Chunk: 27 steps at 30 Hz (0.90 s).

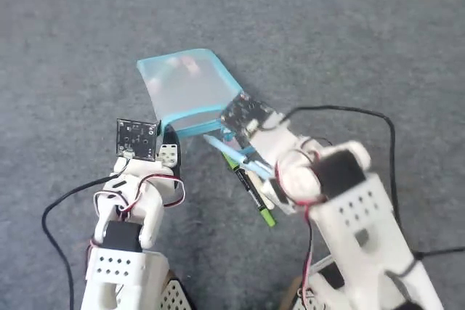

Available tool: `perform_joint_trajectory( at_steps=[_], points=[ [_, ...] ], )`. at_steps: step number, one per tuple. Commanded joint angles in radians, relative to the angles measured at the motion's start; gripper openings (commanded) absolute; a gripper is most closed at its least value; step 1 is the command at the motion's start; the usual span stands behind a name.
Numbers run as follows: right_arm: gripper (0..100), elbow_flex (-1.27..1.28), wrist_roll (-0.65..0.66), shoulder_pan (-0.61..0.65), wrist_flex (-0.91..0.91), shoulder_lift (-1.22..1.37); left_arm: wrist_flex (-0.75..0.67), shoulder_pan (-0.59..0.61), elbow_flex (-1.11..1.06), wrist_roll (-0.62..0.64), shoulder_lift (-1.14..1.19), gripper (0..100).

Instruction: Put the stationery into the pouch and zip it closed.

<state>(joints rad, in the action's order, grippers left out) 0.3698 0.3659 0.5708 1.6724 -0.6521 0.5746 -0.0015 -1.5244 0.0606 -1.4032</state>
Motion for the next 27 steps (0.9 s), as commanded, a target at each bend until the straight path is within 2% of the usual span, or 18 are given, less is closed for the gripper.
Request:
perform_joint_trajectory(
  at_steps=[1,6,11,22,27],
  points=[
    [0.8,-0.141,-0.046,0.012,-0.022,0.067,-0.034,-0.012,0.007,0.008,-0.012,1],
    [0.8,-0.216,-0.055,0.013,-0.008,0.154,-0.032,-0.012,0.007,0.008,-0.012,1],
    [0.8,-0.279,-0.011,0.018,0.119,0.139,-0.035,-0.012,0.008,0.006,-0.012,1],
    [0.8,-0.135,-0.014,-0.002,0.122,-0.222,-0.035,-0.011,0.008,-0.023,-0.012,1],
    [0.8,-0.115,-0.048,-0.004,0.099,-0.234,-0.035,-0.011,0.008,-0.021,-0.012,1]
  ],
)
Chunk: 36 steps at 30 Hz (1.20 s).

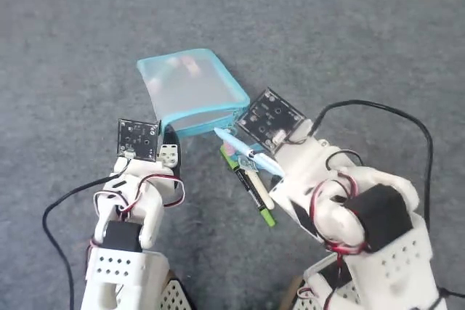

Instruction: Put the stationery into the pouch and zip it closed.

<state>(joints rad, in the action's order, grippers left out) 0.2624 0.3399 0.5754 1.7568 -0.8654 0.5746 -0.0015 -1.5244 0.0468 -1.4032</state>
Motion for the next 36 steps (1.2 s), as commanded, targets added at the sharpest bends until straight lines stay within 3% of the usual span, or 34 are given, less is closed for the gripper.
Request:
perform_joint_trajectory(
  at_steps=[1,15,30,36],
  points=[
    [0.8,-0.009,-0.021,-0.008,0.005,-0.021,-0.034,-0.011,0.008,-0.008,-0.012,1],
    [0.8,-0.077,-0.058,-0.008,-0.182,0.263,-0.032,-0.012,0.007,-0.008,-0.012,1],
    [1.7,-0.598,-0.282,0.091,-0.28,0.929,-0.034,-0.014,0.007,-0.008,-0.012,1],
    [19.6,-0.755,-0.285,0.128,-0.223,1.052,-0.034,-0.014,0.007,-0.011,-0.012,1]
  ],
)
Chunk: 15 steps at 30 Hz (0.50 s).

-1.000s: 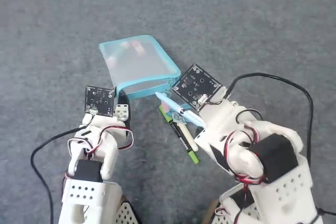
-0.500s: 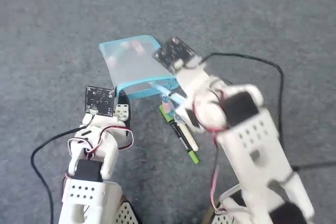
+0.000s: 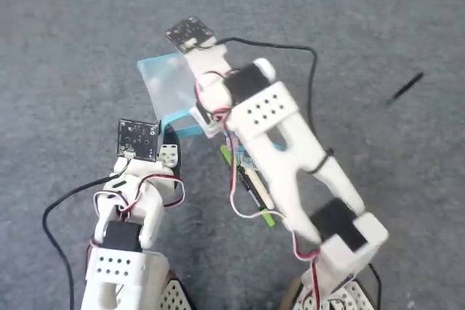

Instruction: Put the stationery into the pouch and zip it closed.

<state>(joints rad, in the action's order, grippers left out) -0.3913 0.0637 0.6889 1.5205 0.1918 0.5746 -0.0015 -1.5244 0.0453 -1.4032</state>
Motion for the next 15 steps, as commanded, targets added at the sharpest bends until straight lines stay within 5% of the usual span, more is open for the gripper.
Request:
perform_joint_trajectory(
  at_steps=[1,10,15],
  points=[
    [21.6,-0.114,-0.008,0.015,0.018,-0.007,-0.034,-0.014,0.007,-0.009,-0.012,1],
    [22.4,-0.138,0.046,-0.119,0.139,-0.183,-0.035,-0.005,0.007,-0.009,-0.014,1],
    [22.2,-0.126,0.106,-0.189,0.252,-0.285,-0.037,0.114,0.042,0.028,-0.014,1]
  ],
)
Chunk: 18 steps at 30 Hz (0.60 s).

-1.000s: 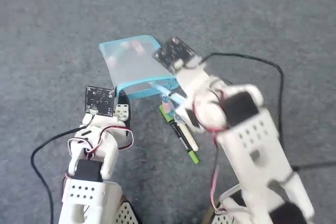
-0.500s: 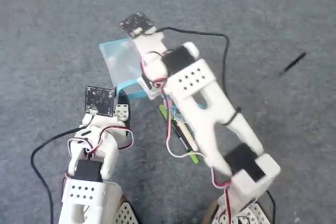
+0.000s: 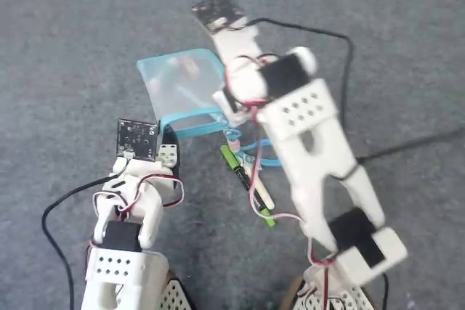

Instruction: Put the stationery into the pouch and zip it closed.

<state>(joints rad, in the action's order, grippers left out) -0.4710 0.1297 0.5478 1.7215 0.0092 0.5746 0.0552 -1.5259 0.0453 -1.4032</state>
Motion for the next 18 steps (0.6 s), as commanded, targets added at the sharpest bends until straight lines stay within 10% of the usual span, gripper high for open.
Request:
perform_joint_trajectory(
  at_steps=[1,7,12,18],
  points=[
    [21.5,-0.021,0.044,-0.058,0.056,-0.113,-0.037,0.064,0.045,0.048,-0.014,1],
    [15.3,0.37,0.037,-0.061,-0.048,-0.131,-0.029,0.074,0.045,0.117,-0.012,1],
    [17.6,0.752,0.048,-0.058,-0.315,-0.199,0.026,-0.164,0.025,-0.058,-0.017,1],
    [17.5,1.039,0.049,-0.035,-0.541,-0.348,0.014,0.152,0.091,0.115,-0.014,1]
  ],
)
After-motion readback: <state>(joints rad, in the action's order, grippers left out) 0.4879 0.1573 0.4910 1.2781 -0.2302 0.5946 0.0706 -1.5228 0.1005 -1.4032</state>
